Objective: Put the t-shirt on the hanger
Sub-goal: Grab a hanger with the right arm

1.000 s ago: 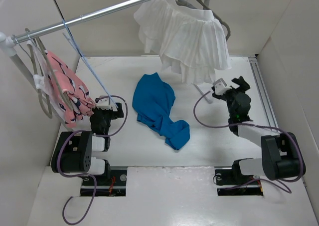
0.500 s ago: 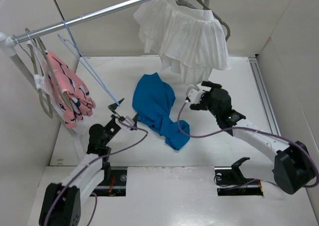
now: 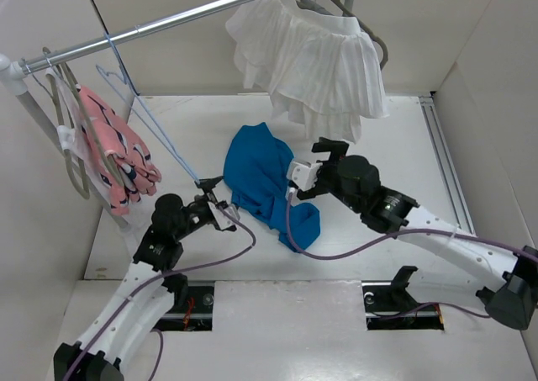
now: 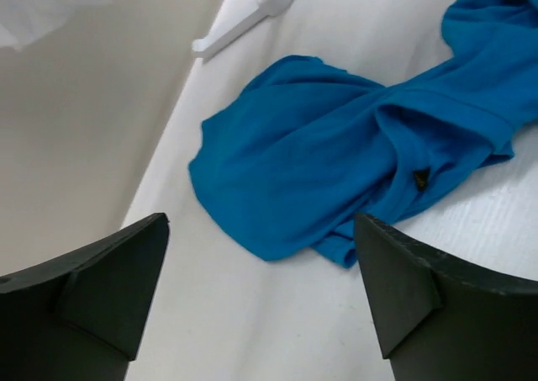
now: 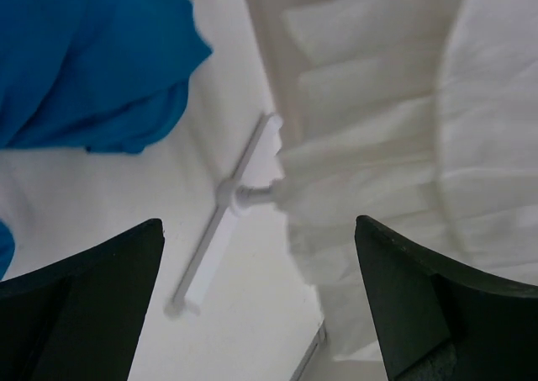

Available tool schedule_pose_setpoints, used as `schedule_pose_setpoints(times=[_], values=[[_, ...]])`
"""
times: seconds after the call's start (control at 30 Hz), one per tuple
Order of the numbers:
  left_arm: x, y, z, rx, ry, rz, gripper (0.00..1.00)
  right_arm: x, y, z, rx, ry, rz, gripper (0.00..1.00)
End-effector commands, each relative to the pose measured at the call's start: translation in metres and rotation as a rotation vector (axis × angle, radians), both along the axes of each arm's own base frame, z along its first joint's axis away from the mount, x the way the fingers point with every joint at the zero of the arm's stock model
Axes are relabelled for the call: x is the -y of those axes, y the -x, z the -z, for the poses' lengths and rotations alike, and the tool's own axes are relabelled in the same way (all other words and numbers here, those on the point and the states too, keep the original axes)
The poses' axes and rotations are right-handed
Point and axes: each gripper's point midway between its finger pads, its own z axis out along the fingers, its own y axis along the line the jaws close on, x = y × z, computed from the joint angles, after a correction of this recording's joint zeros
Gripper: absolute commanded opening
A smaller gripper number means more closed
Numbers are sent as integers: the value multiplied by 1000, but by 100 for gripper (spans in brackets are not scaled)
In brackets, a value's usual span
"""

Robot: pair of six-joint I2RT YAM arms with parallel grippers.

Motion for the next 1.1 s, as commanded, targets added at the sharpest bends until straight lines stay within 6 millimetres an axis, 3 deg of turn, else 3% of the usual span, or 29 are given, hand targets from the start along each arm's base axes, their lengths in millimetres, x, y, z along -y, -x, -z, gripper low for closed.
schedule_pose_setpoints(times=[0.0, 0.03, 0.07, 0.1, 0.17, 0.2, 0.23, 0.27, 0.3, 0.4, 0.43, 0.5, 0.53, 0.6, 0.63, 0.77, 0.93, 0.97, 1.0, 1.07], values=[[6, 13, 30, -152, -81, 58, 86, -28, 16, -68, 64, -168, -167, 100], [8, 12, 31, -172, -93, 60, 83, -45, 26, -76, 50, -189, -273, 100], [8, 11, 38, -210, -107, 61, 80, -54, 30, -110, 83, -231, -321, 100], [6, 12, 58, -292, -154, 57, 72, -61, 36, -128, 90, -250, -373, 100], [5, 8, 62, -348, -172, 36, 65, -73, 51, -159, 79, -266, -480, 100], [6, 7, 65, -374, -170, 31, 61, -78, 51, -207, 134, -310, -504, 100], [4, 7, 75, -420, -181, 14, 58, -82, 54, -226, 131, -332, -525, 100], [4, 3, 73, -423, -173, -1, 58, -86, 56, -234, 97, -326, -541, 98], [6, 1, 70, -437, -137, -19, 58, -95, 54, -276, 126, -385, -564, 96], [7, -10, 67, -404, -103, -58, 59, -122, 62, -311, 85, -458, -668, 87], [8, -11, 65, -404, -90, -62, 59, -139, 61, -327, 67, -516, -701, 83], [7, -13, 63, -389, -79, -73, 60, -161, 69, -340, 63, -575, -789, 82], [7, -13, 63, -389, -79, -73, 62, -181, 69, -334, 15, -607, -817, 80], [5, -14, 63, -388, -71, -103, 64, -202, 76, -336, -2, -659, -864, 75], [3, -15, 64, -385, -74, -114, 64, -214, 88, -347, 27, -703, -910, 75], [2, -17, 69, -389, -69, -141, 65, -257, 106, -353, 33, -770, -953, 74], [5, -19, 65, -371, -45, -133, 67, -278, 107, -354, 43, -848, -868, 70], [5, -20, 66, -365, -42, -133, 68, -283, 98, -351, 52, -862, -832, 70], [5, -20, 66, -365, -42, -133, 68, -295, 104, -343, 24, -868, -834, 69], [5, -19, 68, -362, -41, -133, 68, -304, 96, -329, -2, -868, -780, 65]])
